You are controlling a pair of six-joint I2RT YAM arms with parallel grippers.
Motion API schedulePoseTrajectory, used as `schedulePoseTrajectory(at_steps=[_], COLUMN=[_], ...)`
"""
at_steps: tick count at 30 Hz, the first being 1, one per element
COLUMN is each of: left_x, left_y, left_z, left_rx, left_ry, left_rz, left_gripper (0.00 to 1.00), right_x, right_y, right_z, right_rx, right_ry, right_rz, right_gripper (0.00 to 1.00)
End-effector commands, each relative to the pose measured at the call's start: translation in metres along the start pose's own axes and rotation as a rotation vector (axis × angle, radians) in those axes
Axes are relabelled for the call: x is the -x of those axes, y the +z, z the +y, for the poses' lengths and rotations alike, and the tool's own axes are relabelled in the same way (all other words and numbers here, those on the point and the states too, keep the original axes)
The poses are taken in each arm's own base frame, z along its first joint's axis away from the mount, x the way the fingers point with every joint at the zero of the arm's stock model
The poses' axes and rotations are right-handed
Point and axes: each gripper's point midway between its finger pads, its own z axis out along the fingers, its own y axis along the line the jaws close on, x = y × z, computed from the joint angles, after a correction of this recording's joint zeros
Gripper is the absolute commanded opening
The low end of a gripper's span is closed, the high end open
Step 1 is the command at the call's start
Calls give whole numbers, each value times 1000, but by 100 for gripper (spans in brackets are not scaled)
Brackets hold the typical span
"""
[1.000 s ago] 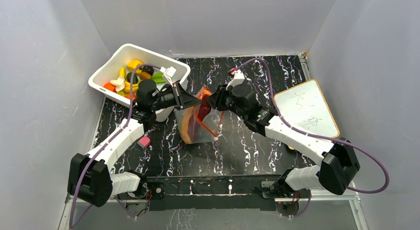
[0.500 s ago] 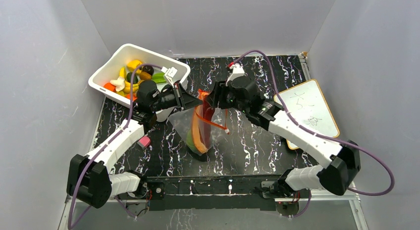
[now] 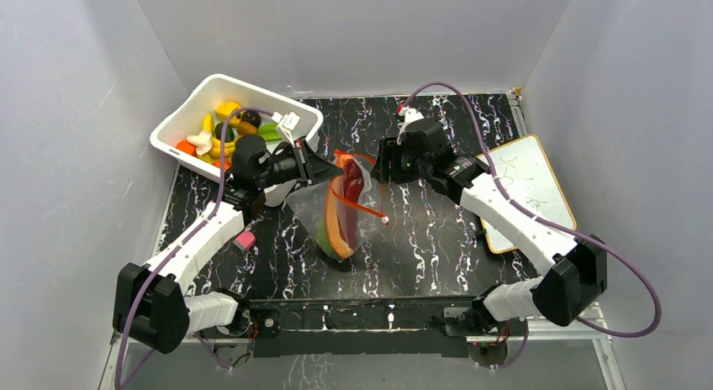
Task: Place the food in the zip-top bag and seal the zipper
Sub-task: Adjust the zipper food storage bag at the center of the board.
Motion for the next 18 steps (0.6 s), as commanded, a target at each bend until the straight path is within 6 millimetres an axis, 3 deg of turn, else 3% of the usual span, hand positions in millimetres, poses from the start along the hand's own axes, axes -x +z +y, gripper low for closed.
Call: schedulePoseTrajectory(at_steps=[1, 4, 7, 10, 14, 18], left_x=[17, 16, 17, 25, 36, 45], left_y=[-7, -7, -6, -5, -5, -3], left_z=[-27, -26, -23, -15, -2, -1], left_rx=[-54, -53, -36, 40, 155, 188], left_ry=[76, 77, 74, 79, 112, 119], left_rz=[-50, -51, -54, -62, -44, -38], left_gripper=[0, 0, 0, 0, 0, 0], right_x=[9, 8, 14, 34, 62, 71], right_y=[13, 18, 14, -7, -51, -68], right_z=[4, 1, -9, -2, 24, 37], right_rx=[94, 88, 31, 36, 130, 197], right_ry=[26, 22, 24, 34, 98, 146], right_rz=[-35, -33, -49, -112, -211, -269], right_gripper=[44, 31, 2, 0, 0, 0])
